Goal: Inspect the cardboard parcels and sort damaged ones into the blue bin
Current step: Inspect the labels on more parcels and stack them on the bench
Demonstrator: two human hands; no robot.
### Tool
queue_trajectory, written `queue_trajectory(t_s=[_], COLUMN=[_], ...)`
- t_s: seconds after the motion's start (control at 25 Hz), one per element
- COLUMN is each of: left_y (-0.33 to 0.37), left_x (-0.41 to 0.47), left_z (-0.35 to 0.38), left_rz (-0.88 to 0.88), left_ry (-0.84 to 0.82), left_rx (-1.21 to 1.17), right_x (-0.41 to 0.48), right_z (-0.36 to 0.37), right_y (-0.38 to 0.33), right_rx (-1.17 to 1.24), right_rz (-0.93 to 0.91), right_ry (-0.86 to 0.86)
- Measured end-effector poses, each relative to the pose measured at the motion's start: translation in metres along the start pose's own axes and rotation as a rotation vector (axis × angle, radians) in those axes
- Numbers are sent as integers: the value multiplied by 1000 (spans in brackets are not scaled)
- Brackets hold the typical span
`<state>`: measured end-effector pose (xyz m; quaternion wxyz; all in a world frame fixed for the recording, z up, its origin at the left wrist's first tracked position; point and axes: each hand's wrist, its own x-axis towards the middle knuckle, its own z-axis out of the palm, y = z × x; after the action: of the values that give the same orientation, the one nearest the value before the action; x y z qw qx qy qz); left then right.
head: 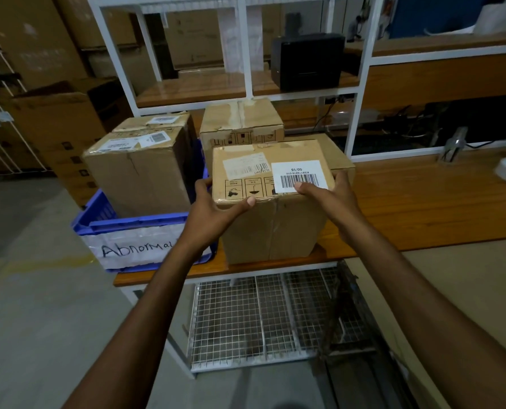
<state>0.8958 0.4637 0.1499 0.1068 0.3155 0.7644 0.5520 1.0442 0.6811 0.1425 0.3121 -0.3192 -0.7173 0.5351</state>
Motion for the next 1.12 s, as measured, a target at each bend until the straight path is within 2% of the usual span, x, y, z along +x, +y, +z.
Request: queue_trajectory(t_s=[0.16,0.4,0.56,0.68,0.8,0.88,1.0,1.12], left_y=[8,28,19,8,1,-9,-31,-36], left_x=[-2,-5,-1,6,18,20,6,-8], left_z=[-1,5,10,21,28,28,40,53], left_rz=[91,107,103,70,20,26,-21,-53], left_ry=[121,409,320,334,358,254,94,186], left_rx=[50,238,288,356,278,171,75,81], right_x=[-7,-18,-15,-4,9,13,8,-1], right_z=[-7,-21,-20,-16,-11,-7,-4,0], right_y=[-9,-20,-12,3,9,14,27,35], right_rx=[-33,-206,-265,-233,-211,-207,-187,-201], right_rz=[-103,-274,-291,-239,-191,-195,-155,-147], right_ry=[13,174,261,162,153,172,24,41])
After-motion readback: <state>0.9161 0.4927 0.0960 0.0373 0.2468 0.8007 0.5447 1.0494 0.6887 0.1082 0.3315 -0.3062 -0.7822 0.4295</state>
